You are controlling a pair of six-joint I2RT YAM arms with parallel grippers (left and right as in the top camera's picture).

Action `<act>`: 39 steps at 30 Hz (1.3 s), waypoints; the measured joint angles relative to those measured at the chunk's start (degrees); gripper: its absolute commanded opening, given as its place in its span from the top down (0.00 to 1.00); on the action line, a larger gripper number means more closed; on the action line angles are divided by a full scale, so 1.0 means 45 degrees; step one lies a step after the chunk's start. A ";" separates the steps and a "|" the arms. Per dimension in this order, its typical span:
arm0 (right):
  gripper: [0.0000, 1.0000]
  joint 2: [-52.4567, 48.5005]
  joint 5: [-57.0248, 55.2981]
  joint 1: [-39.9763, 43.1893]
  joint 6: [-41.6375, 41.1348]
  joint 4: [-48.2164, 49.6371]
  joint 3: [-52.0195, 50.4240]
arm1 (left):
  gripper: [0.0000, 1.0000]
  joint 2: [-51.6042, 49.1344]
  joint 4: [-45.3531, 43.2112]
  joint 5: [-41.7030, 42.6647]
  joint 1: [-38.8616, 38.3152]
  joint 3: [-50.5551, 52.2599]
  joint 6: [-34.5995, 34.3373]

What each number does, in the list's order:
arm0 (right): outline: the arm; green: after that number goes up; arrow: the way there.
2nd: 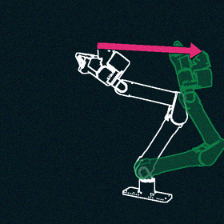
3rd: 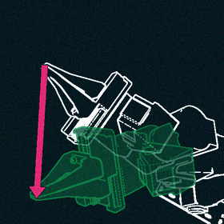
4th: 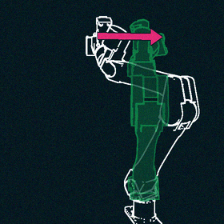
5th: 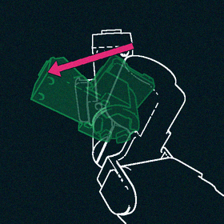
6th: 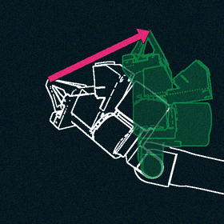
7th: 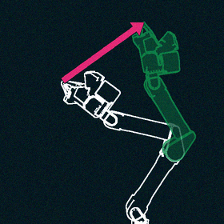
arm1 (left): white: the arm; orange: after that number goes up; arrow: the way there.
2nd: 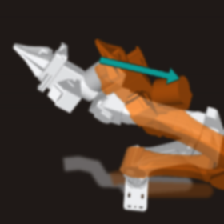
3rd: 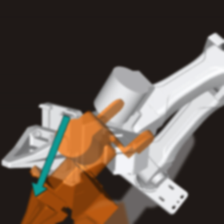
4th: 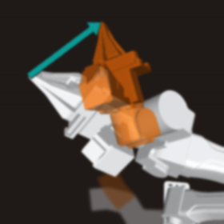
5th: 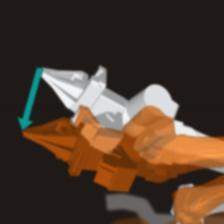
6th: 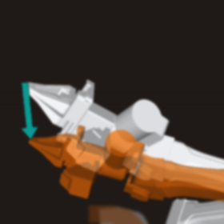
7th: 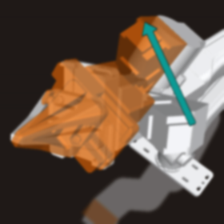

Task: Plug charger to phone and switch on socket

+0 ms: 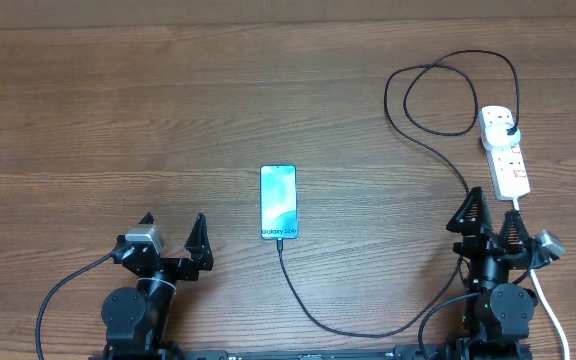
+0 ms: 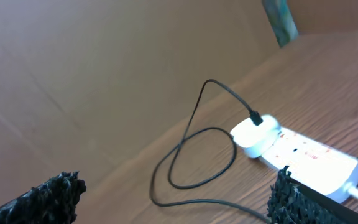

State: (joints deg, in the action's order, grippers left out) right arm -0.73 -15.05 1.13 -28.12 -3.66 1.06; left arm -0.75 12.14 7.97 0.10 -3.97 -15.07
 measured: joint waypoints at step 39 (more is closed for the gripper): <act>0.00 0.0000 0.0481 0.0000 0.2914 0.0005 0.0000 | 0.00 0.0000 -0.0112 -0.0141 0.0000 0.0005 0.0005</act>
State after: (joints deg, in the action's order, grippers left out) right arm -0.73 -12.88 1.13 -15.00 -3.64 1.06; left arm -0.75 11.64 7.33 0.10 -3.95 -15.05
